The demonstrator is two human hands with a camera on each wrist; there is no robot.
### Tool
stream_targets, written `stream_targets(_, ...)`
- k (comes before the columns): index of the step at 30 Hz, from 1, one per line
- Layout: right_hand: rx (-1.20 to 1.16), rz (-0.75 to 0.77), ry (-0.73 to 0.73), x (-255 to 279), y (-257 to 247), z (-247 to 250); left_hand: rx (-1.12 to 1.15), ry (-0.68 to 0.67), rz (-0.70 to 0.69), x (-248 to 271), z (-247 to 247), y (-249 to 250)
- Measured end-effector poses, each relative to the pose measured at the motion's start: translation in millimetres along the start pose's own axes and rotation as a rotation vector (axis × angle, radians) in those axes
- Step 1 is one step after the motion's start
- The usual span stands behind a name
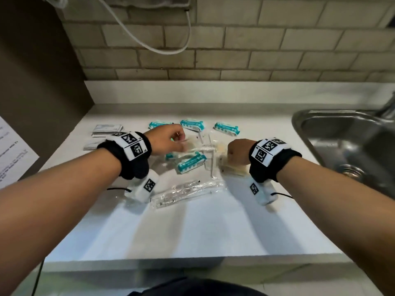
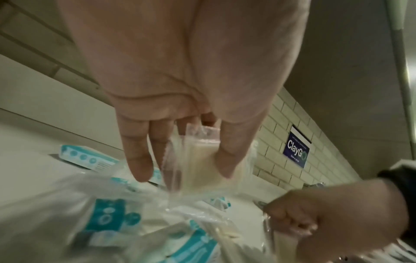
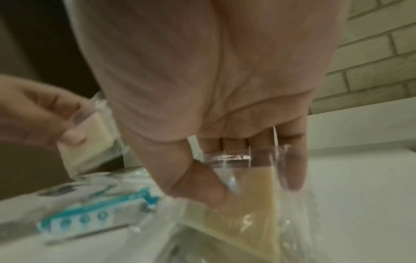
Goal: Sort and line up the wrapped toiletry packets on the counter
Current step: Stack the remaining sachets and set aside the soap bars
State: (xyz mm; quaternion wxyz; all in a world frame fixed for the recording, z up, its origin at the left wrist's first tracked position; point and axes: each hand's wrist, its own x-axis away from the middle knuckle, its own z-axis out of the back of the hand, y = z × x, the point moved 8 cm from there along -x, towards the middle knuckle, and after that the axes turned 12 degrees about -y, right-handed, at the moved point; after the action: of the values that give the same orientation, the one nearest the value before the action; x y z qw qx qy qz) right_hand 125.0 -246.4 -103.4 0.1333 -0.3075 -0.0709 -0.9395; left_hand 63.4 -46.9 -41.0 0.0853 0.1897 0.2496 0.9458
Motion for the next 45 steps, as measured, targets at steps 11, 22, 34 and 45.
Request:
stream_targets(11, 0.041, -0.160, -0.088, -51, 40, -41, 0.251, 0.159, -0.115, -30, 2, 43)
stream_targets(22, -0.087, -0.011, -0.026, -7, 21, 24, 0.489, 0.221, -0.098, -60, 29, 42)
stream_targets(34, 0.116, 0.002, -0.053, -105, 25, 24, 0.519, 0.170, -0.107, -98, 33, 41)
stream_targets(45, 0.018, 0.109, 0.031, -1, 3, 59, 0.649, 0.187, -0.028, -93, 21, 12)
